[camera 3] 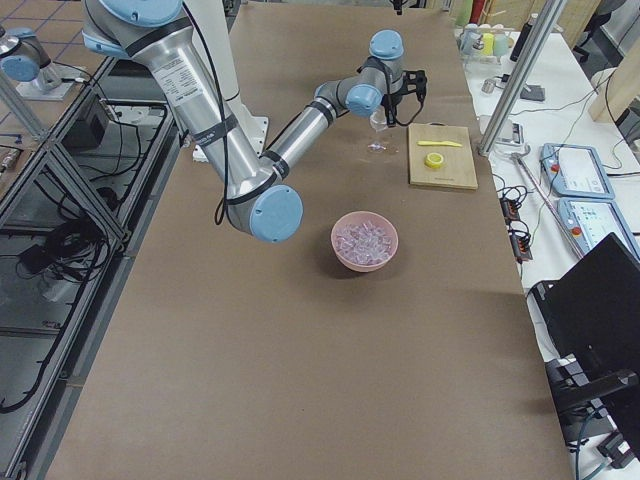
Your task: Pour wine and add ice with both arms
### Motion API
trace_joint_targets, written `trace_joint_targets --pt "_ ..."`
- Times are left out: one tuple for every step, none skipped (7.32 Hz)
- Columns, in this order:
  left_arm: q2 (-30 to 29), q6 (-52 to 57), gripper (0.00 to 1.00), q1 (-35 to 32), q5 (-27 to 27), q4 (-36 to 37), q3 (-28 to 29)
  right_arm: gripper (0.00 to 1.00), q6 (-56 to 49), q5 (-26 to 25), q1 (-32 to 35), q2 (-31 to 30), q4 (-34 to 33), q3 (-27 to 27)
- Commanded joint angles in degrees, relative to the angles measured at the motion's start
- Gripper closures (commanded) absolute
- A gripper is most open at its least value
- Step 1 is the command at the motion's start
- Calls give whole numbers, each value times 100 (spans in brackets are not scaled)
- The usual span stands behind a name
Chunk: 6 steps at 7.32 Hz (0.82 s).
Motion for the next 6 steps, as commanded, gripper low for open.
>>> trace_joint_targets --pt "-21 334 2 -237 -13 6 414 100 813 -140 -242 444 505 -324" --pt "-21 368 2 -325 -21 6 503 100 1076 -358 -435 575 1012 -629" --pt "-21 377 2 -352 -21 6 547 100 1418 -778 -750 628 1417 -832" --pt "-21 377 2 -361 -30 6 617 100 1543 -843 -840 646 1500 -843" --pt "-21 386 2 -361 -30 -3 661 100 1579 -870 -884 664 1492 -852" --pt "-30 386 2 -378 -30 6 670 100 1597 -862 -885 664 1474 -843"
